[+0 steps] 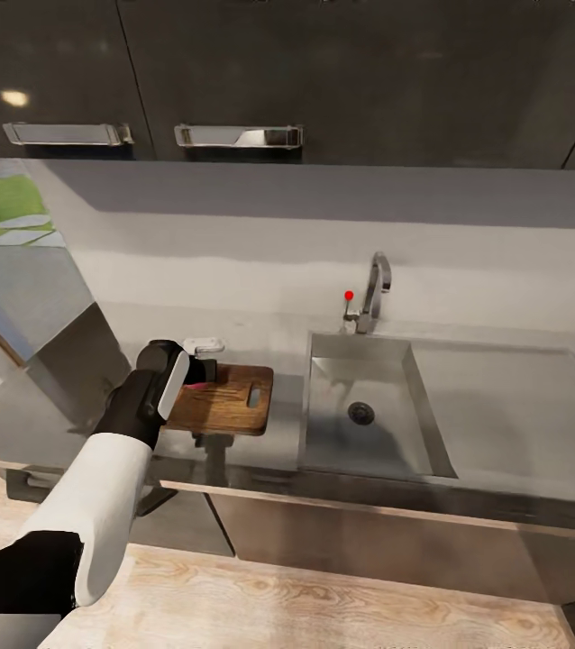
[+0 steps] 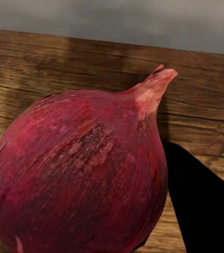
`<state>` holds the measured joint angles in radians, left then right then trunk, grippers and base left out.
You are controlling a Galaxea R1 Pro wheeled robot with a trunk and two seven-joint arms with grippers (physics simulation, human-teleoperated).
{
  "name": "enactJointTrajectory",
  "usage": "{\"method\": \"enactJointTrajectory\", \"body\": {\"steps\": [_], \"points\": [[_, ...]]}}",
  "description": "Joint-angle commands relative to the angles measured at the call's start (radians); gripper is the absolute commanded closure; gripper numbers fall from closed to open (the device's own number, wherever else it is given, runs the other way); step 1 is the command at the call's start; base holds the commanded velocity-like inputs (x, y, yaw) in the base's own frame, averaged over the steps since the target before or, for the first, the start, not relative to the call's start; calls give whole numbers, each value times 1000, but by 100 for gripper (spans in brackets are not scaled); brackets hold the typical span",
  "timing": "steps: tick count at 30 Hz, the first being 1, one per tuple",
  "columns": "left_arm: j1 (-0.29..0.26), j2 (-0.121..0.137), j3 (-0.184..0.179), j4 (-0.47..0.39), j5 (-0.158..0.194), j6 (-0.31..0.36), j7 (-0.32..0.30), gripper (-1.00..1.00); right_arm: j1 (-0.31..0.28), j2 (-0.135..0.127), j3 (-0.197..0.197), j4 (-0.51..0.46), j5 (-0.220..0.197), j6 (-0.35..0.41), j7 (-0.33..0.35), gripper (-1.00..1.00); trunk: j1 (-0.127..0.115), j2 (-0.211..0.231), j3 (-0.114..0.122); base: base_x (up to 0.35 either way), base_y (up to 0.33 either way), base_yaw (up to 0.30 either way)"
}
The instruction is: In the kitchen, take the Vidalia onion out of the sink, dice it on the chopping board with the paring knife, put the diced onion into the bowl on the countertop, then place both the paring knife and the chopping board into the sink.
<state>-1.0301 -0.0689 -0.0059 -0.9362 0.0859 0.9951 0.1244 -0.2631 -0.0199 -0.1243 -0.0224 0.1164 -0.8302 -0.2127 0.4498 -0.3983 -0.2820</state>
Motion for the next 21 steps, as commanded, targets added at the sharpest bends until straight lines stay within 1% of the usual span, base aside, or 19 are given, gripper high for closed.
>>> {"method": "enactJointTrajectory", "body": {"steps": [1, 11, 21], "points": [[-1, 0, -1, 0, 9, 4, 9, 100, -1, 0, -8, 1, 11, -3, -4, -100, 0, -2, -2, -117, 0, 0], [0, 0, -1, 11, 9, 4, 9, 100, -1, 0, -8, 1, 11, -2, -4, -100, 0, -2, -3, -18, 0, 0], [-1, 0, -1, 27, 8, 4, 9, 100, -1, 0, -8, 1, 11, -1, -4, -100, 0, -2, -18, 0, 0, 0]]}}
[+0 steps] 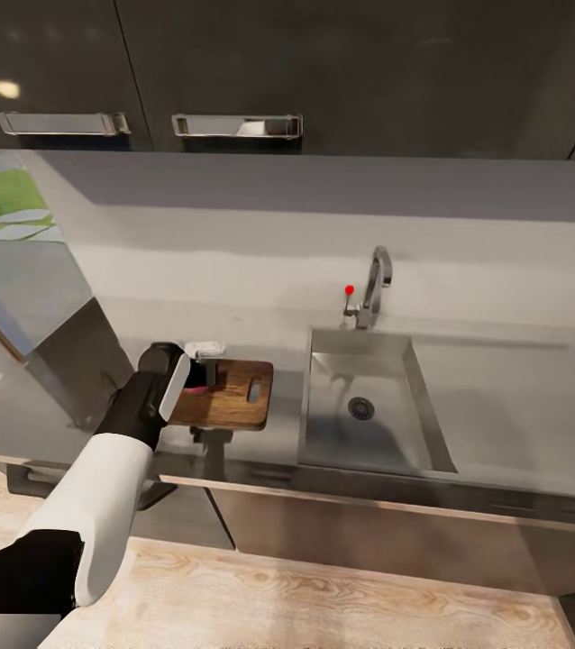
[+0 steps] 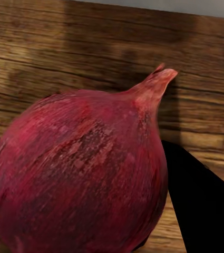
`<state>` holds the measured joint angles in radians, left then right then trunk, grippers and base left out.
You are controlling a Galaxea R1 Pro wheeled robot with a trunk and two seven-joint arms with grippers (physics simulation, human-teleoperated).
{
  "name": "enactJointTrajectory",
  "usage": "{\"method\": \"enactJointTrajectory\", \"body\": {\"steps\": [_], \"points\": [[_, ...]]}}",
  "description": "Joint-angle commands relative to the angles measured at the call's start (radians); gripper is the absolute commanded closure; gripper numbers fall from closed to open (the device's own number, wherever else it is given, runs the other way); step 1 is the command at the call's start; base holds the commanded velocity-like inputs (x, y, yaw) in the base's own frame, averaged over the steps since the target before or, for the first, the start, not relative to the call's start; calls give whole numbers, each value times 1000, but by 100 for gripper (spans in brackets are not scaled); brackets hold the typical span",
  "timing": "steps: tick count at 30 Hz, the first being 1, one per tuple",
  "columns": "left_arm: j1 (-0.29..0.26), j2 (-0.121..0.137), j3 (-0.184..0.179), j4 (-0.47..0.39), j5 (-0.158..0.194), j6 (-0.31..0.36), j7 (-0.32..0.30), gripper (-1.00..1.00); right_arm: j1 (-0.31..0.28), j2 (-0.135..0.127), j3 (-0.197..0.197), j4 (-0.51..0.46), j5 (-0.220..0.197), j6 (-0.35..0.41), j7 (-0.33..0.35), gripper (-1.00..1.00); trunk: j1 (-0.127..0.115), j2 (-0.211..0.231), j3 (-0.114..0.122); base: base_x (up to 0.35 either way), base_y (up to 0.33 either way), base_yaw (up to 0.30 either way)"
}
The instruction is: In the kitchen, take the Vidalia onion out of the sink, dice it on the chopping board with the paring knife, put the diced onion into the bowl on the countertop, then place both the paring knife and the chopping board into the sink.
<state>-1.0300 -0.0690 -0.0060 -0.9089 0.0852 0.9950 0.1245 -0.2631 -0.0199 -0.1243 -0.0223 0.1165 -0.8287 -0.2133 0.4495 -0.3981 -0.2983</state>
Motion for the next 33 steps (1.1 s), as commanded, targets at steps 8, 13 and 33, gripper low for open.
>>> {"method": "enactJointTrajectory", "body": {"steps": [8, 13, 33], "points": [[0, -2, -1, -1, 8, 4, 9, 100, -1, 0, -8, 1, 11, -3, -4, -100, 0, -2, -12, 0, 0, 0], [0, -2, 0, 0, 8, 4, 9, 100, -1, 0, -8, 1, 11, -3, -3, -100, 0, -2, -14, 0, 0, 0], [0, -2, 0, 1, 8, 4, 9, 100, -1, 0, -8, 1, 11, -3, -3, -100, 0, -2, -14, 0, 0, 0]]}}
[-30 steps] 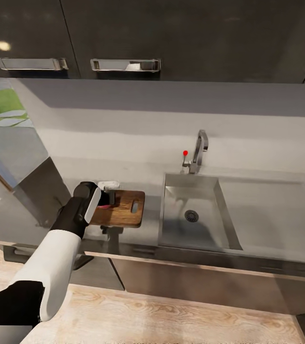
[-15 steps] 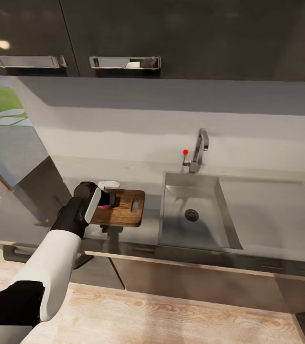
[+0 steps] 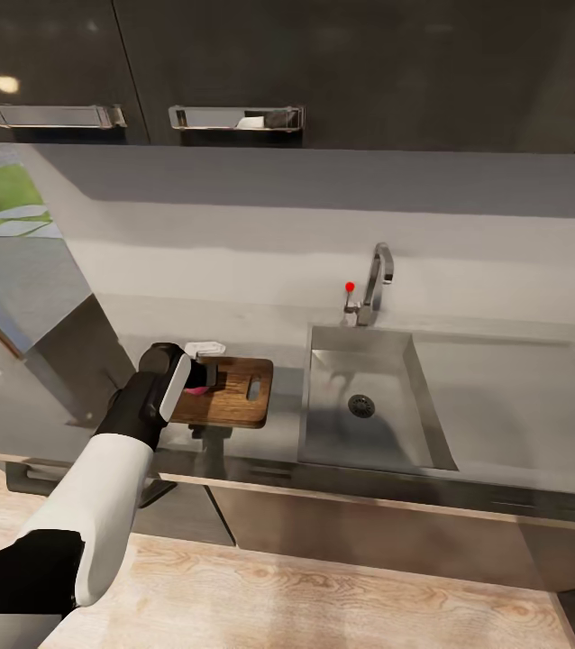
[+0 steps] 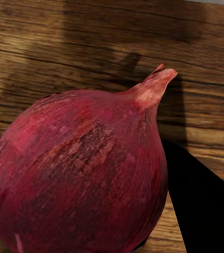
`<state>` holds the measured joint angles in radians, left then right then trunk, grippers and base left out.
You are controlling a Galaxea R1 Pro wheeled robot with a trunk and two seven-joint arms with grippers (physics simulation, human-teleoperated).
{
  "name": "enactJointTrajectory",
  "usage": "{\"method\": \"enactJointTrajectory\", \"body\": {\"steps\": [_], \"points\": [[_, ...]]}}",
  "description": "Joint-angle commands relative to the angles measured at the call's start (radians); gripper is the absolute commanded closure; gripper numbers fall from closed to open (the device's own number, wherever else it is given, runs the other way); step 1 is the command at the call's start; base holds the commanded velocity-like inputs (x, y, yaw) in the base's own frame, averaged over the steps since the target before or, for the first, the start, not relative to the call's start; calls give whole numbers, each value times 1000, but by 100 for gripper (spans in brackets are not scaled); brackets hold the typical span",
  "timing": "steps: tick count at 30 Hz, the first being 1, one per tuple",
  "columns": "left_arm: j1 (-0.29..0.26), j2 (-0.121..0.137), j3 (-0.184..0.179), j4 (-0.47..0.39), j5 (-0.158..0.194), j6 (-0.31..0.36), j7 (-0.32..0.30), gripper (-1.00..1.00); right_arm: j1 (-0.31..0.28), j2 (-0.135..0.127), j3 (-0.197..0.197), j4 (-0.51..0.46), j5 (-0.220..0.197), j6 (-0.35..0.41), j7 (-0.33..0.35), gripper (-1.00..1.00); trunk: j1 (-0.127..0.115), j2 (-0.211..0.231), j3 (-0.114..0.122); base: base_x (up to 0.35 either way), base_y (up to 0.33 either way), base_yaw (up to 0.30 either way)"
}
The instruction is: In the kitchen, take the Vidalia onion out of the sink, dice it on the chopping board with the paring knife, put the diced onion into the bowl on the countertop, then place both the paring knife and the chopping board into the sink.
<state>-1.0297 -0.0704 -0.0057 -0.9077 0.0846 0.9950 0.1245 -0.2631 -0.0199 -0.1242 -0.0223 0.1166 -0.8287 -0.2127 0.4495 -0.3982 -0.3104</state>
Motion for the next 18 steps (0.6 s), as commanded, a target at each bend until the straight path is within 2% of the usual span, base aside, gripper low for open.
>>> {"method": "enactJointTrajectory", "body": {"steps": [1, 18], "points": [[-1, 0, -1, -1, 9, 4, 9, 100, -1, 0, -8, 1, 11, -3, -4, -100, 1, -2, -2, 0, 0, 0], [0, 0, 0, -4, 9, 4, 9, 100, -1, -8, -8, 1, 11, -3, -4, -100, 1, -2, -6, 0, 0, 0]]}}
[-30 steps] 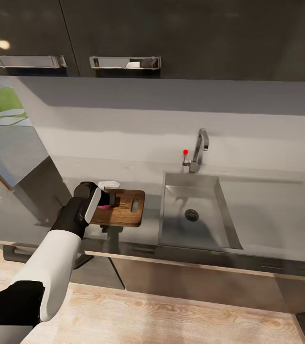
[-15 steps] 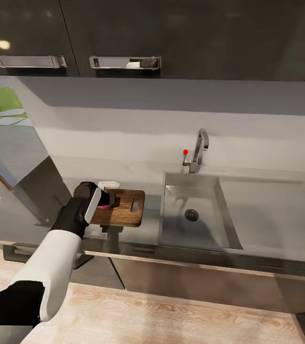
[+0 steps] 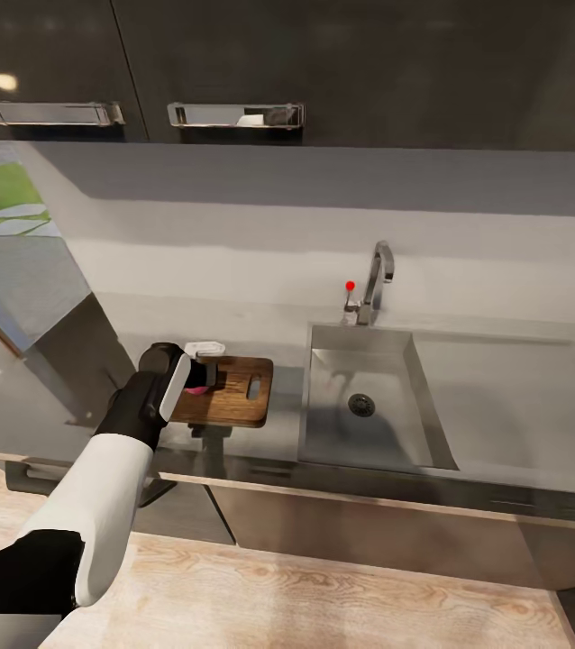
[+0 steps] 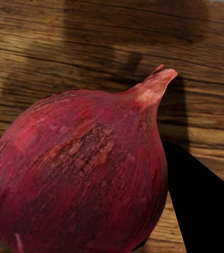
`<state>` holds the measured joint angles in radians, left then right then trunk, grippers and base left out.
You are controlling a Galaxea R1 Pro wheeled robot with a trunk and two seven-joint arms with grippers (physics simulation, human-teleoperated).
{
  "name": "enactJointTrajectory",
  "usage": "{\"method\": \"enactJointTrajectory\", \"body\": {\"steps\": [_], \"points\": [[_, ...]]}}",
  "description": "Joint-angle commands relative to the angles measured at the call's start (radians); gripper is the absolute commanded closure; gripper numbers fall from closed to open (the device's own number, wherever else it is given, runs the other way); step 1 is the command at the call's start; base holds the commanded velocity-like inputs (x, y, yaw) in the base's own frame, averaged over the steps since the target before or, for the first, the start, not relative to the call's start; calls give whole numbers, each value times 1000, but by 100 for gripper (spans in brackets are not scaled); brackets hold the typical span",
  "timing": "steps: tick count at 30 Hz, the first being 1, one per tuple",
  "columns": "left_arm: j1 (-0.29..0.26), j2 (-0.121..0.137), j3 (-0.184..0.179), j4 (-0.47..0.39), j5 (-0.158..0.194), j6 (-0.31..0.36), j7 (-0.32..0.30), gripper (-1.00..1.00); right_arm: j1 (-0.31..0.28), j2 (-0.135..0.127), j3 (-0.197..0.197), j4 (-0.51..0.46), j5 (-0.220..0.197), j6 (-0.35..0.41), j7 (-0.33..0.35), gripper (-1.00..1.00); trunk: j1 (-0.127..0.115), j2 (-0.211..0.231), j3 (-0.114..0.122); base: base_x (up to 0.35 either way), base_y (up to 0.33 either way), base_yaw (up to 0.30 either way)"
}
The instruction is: In the kitchen, take the Vidalia onion out of the sink, dice it on the chopping board with the paring knife, put the diced onion into the bowl on the countertop, then place both the paring knife and the chopping board into the sink.
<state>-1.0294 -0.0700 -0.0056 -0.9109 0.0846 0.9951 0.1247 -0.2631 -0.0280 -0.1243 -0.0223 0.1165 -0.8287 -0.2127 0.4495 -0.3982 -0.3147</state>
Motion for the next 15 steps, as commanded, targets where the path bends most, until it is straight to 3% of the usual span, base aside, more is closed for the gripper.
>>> {"method": "enactJointTrajectory", "body": {"steps": [1, 9, 10, 15], "points": [[-1, 0, -1, -1, 9, 4, 9, 100, -1, 0, -8, 1, 11, -3, -4, -100, 1, -2, -2, 0, 0, 0], [-1, 1, -1, -4, 9, 4, 9, 100, -1, 1, -8, 1, 11, -3, -5, -100, 1, -2, -2, 0, 0, 0], [-1, 0, -2, -5, 9, 4, 9, -100, -1, 1, -8, 1, 11, -3, -5, -100, 1, -2, -2, 0, 0, 0], [-1, 0, -1, -6, 9, 4, 9, -100, -1, 2, -8, 1, 11, -3, -5, -100, 1, -2, -2, 0, 0, 0]]}}
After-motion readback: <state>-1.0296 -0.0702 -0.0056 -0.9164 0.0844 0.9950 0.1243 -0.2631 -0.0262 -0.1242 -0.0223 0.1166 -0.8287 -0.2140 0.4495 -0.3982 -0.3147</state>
